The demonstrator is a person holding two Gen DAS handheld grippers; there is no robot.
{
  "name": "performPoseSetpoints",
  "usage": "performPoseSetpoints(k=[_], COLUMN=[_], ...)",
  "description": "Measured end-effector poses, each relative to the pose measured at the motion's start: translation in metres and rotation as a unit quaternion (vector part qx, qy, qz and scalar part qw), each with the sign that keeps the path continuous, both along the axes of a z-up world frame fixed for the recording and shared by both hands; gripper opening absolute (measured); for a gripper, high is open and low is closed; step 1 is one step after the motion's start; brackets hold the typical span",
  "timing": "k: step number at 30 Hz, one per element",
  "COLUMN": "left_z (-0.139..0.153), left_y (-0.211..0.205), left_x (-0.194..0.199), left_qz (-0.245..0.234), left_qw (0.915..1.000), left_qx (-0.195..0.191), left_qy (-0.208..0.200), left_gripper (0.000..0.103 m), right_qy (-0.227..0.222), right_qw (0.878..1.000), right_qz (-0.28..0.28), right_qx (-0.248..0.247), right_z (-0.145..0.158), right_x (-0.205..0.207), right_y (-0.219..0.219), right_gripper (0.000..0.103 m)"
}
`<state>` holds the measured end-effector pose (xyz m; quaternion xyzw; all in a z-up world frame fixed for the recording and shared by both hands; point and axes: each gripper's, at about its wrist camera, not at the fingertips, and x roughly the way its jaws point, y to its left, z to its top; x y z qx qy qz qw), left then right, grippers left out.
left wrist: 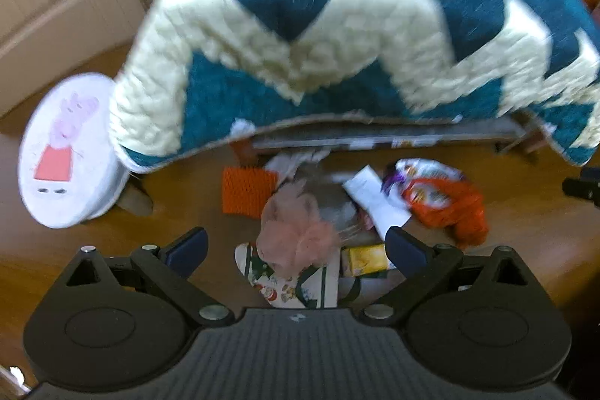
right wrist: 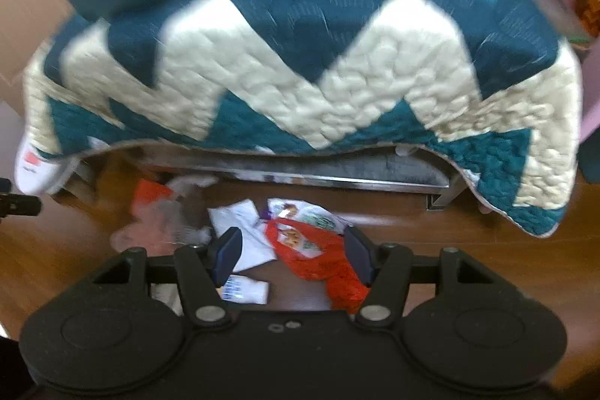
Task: Collect trash
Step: 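Grasp the pink mesh net with left tool while right tool grasps the red plastic bag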
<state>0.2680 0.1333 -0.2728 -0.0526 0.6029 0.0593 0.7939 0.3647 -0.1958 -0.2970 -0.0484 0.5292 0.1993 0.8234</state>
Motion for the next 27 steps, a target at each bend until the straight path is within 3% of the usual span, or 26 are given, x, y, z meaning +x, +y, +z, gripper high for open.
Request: performPoseSetpoints(k=[6,10,19,27], left_z=[-0.077,-0.129,-0.209,-0.246], left_y=[0.016,0.020,0.014,0.008], left_x=[0.028,0.037,0.035,0.035], left_qz=[0.004,-0.001,-0.035,-0.070], left_qw=[0.9988,0.9967,0.9895,0.9851], left_qx=[-0.009,-0.020,-0.036,-0.039], left_qy=[0.049,0.079,0.136,0.152], left_gripper=[0.101,0.101,0.101,0.100], right_qy=[0.057,0.095,0.137,0.144], right_qw=[0.996,0.991,0.984,0.980], right_qz=[0.033,0.053,0.085,0.088], right_qx=[-0.062,-0.077,-0.076,-0.107], right_z=[-0.091,-0.141,-0.207,-0.250], right_x=[0.032,0.038,0.040,0.045], right_y=[0.005,0.005,0.002,0.010], right_gripper=[0.060,0.060,0.060,0.061])
